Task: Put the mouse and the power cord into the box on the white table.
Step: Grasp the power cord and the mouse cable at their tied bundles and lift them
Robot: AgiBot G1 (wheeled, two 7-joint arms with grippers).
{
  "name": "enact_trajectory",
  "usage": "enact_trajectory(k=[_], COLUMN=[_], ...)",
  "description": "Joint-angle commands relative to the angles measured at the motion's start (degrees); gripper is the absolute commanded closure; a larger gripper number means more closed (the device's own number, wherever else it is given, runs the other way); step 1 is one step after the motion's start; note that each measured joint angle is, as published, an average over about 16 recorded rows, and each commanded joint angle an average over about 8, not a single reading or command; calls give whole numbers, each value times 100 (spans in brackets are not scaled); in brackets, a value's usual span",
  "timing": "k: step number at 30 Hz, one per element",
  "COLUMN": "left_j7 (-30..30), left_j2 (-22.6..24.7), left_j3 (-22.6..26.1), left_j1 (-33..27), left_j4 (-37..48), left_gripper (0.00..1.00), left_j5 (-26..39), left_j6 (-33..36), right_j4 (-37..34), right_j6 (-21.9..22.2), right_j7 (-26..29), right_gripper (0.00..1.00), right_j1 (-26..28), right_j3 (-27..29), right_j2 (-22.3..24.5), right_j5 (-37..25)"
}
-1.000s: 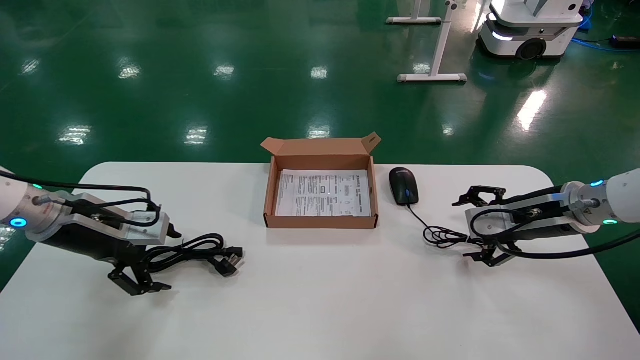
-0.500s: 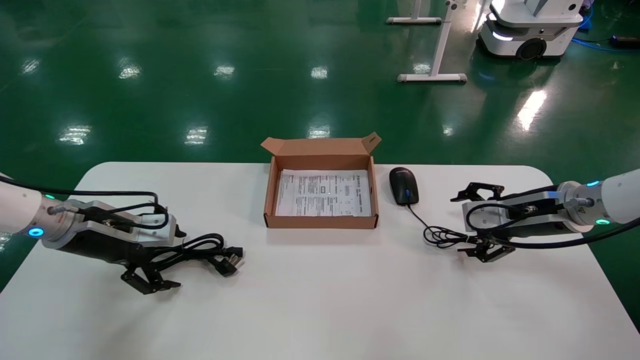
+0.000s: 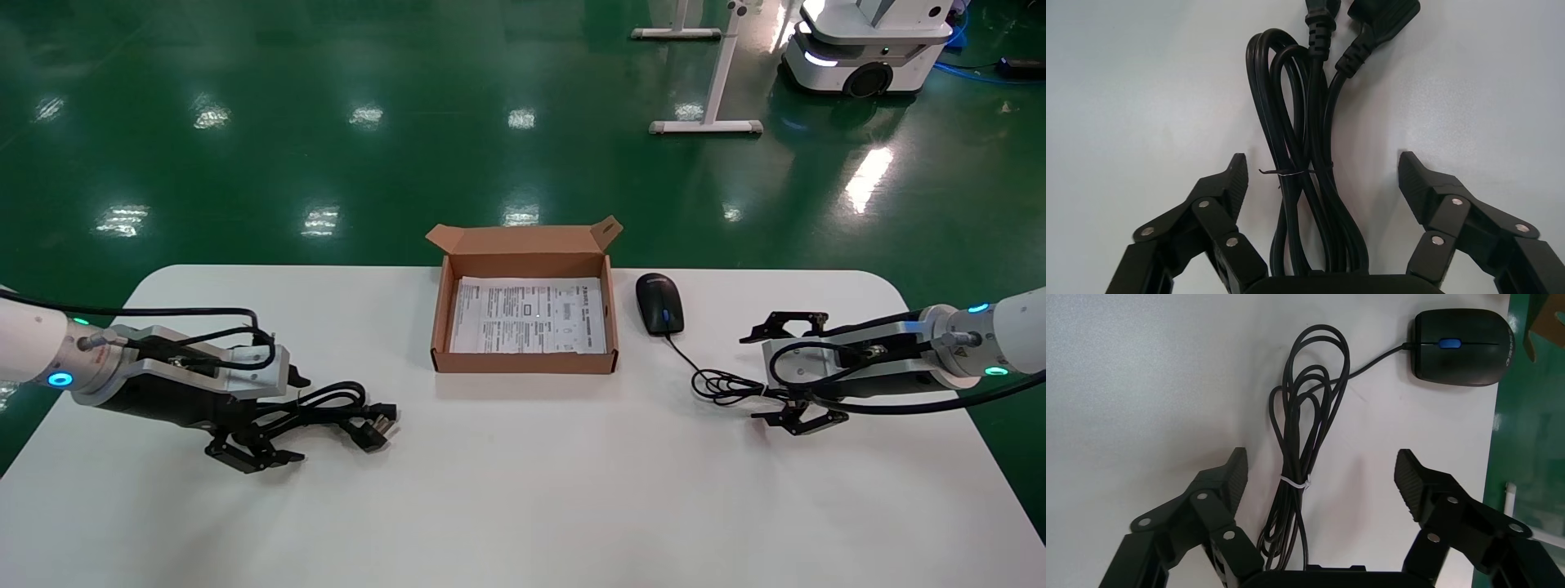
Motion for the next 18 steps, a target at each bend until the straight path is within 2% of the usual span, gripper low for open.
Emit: enact_trajectory(k=[1, 18], left_j7=[-1, -6], left_j2=[-1, -6], left_j3=[2, 8], left_j1=[0, -2], left_j4=[-8, -33], left_gripper=[100, 100], left_j5=[0, 16], left_j6=[1, 19], right_j4=[9, 38], right_j6=[2, 13], right_j7=[0, 7], right_gripper=[100, 100], right_j1=[-2, -8], right_j3=[0, 1], right_j2=[0, 0], right_j5=[0, 1])
